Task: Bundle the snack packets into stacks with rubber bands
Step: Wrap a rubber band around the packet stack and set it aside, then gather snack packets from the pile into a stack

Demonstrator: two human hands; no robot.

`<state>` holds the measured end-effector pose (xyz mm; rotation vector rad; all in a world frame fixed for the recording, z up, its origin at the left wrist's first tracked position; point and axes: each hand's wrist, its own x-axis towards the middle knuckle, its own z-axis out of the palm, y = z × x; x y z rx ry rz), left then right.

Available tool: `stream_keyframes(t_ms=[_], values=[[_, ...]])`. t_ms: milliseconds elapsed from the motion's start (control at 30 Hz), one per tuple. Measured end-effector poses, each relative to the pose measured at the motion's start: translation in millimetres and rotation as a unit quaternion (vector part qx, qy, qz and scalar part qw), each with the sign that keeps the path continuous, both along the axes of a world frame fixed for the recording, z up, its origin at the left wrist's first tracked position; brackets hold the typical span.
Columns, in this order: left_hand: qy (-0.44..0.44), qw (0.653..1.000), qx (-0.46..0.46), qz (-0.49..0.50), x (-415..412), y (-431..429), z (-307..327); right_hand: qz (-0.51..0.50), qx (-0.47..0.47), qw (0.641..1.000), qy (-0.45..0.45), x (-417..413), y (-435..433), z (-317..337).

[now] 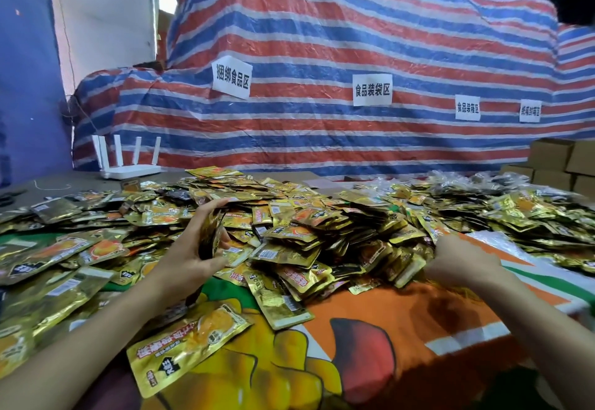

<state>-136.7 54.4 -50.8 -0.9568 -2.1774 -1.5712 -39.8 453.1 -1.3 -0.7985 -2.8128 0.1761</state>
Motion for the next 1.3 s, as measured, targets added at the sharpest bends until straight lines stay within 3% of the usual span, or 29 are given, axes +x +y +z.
stream_keyframes(t_ms=[67, 400, 800, 1300], values=[[-0.004, 1.000, 0.002, -0.004, -3.3, -1.3, -0.5, -0.002, -0.015, 1.000, -0.008, 0.9, 6.8, -2.8], [-0.017, 1.000, -0.005, 0.000, -4.4, -0.9, -3.1, -0.023, 0.080, 0.996, 0.011, -2.2, 12.3, -20.9], [-0.007, 1.000, -0.022, 0.000, -4.3, -3.0, -0.9, -0.012, 0.043, 0.993, 0.106, -0.3, 7.5, 2.7], [0.002, 0.999, -0.034, 0.006, -1.8, -2.3, 1.3, -0.006, 0.066, 0.996, 0.066, 1.7, 8.9, 3.7]])
